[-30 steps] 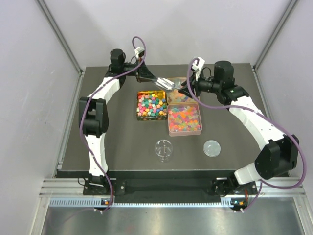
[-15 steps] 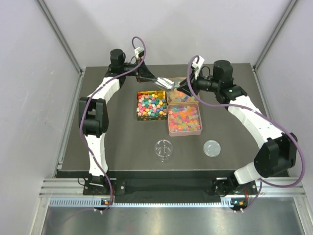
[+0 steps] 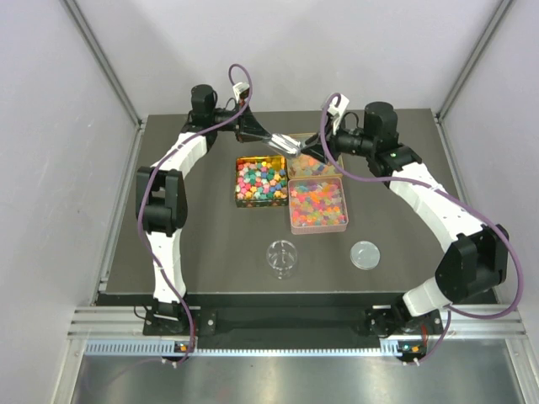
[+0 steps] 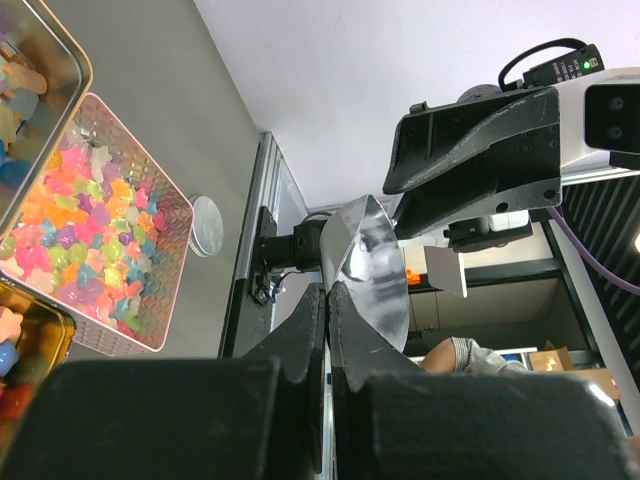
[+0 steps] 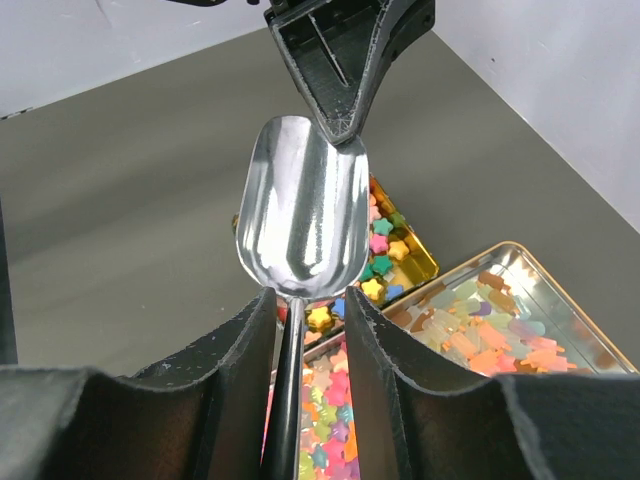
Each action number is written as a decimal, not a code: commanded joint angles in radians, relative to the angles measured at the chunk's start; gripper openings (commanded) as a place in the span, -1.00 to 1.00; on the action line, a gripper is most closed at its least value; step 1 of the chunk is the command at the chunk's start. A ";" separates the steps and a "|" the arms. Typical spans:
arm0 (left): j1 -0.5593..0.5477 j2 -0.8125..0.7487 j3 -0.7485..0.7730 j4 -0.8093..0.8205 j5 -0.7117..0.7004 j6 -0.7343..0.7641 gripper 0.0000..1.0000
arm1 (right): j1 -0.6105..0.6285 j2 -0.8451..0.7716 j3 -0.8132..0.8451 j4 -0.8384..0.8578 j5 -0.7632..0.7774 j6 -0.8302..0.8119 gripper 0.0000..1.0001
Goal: Pack the candies
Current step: Pick up the spatula from the center of the board, then scoop the fake candies from the storage box.
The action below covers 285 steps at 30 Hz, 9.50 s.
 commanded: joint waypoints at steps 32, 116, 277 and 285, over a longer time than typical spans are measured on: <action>0.018 0.024 0.053 0.047 0.095 -0.017 -1.00 | 0.028 -0.024 0.008 0.016 0.008 -0.023 -0.27; 0.012 0.018 0.638 0.115 -0.111 0.314 0.35 | -0.143 0.117 0.499 -0.777 0.183 -0.563 -1.00; -0.031 -0.515 -0.259 -0.661 -1.082 1.120 0.29 | 0.098 0.509 0.284 -0.919 0.614 -0.168 -1.00; -0.032 -0.499 -0.219 -0.695 -1.111 1.143 0.29 | 0.090 0.478 0.268 -0.847 0.619 -0.191 -1.00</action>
